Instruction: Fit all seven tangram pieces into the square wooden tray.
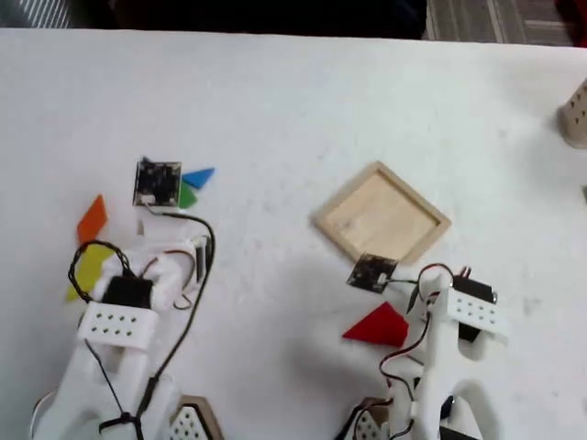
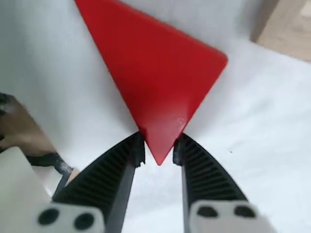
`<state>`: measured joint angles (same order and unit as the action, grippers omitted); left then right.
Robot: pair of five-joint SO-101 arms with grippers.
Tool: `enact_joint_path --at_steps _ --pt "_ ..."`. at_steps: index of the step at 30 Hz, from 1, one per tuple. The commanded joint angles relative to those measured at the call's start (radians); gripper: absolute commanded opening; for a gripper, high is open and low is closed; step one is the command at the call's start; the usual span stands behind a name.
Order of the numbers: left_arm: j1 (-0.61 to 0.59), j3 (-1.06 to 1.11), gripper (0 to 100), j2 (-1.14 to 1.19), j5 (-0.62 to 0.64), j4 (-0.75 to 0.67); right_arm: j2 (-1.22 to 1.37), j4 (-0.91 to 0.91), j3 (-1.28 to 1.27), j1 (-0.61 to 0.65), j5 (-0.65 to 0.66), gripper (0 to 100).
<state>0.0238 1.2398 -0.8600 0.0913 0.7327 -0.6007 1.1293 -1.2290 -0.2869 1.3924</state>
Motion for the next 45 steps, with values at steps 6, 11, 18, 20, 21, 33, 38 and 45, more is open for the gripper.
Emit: enact_joint_path --at_steps 6,11,18,20,21,33,38,45 --pt "0.002 -0.008 14 0.004 -0.028 -0.032 -0.004 0.008 0.054 0.104 -0.163 22.8" --pt "0.002 -0.008 14 0.002 -0.028 -0.032 -0.004 0.093 0.097 0.249 -0.184 35.6" --pt "0.002 -0.008 14 -0.002 -0.028 -0.025 0.005 0.03 0.1 0.444 -0.301 35.8" --pt "-0.001 -0.008 14 -0.002 -0.028 -0.025 0.007 -0.008 0.095 0.461 -0.33 35.8" --pt "-0.002 -0.008 14 -0.002 -0.028 -0.025 0.007 -0.018 0.094 0.463 -0.333 35.8" --pt "-0.002 -0.008 14 -0.002 -0.029 -0.023 0.004 -0.087 0.012 0.378 -0.302 26.6" --pt "-0.002 -0.008 14 -0.002 -0.029 -0.023 0.005 -0.067 0.012 0.378 -0.262 15.5" --pt "0.001 -0.008 14 -0.002 -0.029 -0.023 0.005 -0.068 0.012 0.378 -0.261 24.3"
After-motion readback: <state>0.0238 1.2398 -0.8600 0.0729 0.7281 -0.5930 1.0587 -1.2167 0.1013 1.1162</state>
